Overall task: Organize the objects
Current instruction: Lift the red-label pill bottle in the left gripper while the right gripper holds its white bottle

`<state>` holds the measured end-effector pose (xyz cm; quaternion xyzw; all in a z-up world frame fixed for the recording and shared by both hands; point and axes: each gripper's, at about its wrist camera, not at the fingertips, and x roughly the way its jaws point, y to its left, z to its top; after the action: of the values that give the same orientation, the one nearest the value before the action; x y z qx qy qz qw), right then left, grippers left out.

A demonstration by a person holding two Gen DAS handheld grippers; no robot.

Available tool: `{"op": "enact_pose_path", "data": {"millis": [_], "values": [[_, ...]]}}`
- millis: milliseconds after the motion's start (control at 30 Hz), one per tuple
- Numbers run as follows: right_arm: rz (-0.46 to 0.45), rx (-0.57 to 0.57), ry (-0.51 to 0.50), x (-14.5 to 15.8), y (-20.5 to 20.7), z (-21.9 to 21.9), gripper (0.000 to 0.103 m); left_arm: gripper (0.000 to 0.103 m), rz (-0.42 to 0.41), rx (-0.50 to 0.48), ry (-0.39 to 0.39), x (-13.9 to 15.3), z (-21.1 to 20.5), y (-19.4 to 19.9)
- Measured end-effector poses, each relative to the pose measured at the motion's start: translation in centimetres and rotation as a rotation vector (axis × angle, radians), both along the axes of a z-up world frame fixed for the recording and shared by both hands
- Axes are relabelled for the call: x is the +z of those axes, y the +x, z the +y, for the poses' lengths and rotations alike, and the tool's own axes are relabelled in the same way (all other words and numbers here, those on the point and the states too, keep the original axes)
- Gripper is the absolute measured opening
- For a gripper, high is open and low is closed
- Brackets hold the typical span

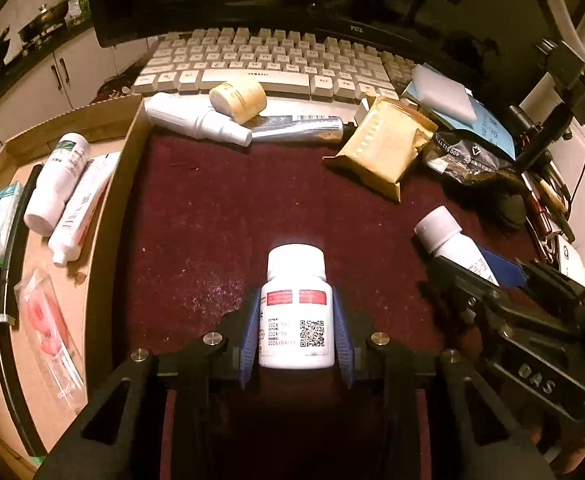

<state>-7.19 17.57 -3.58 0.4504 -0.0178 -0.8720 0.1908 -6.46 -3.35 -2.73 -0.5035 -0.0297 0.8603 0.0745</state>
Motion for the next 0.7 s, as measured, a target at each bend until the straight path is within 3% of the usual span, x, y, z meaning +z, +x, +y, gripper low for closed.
{"op": "enact_pose_path", "data": {"millis": [67, 700], "values": [[-0.01, -0.004, 0.016, -0.4, -0.2, -0.1, 0.033, 0.03, 0.011, 0.005, -0.005, -0.1, 0.1, 0.6], [-0.038, 0.041, 0.036, 0.8, 2.4, -2.8, 0.032, 0.029, 0.081, 0.038, 0.068, 1.1, -2.1, 5.0]]}}
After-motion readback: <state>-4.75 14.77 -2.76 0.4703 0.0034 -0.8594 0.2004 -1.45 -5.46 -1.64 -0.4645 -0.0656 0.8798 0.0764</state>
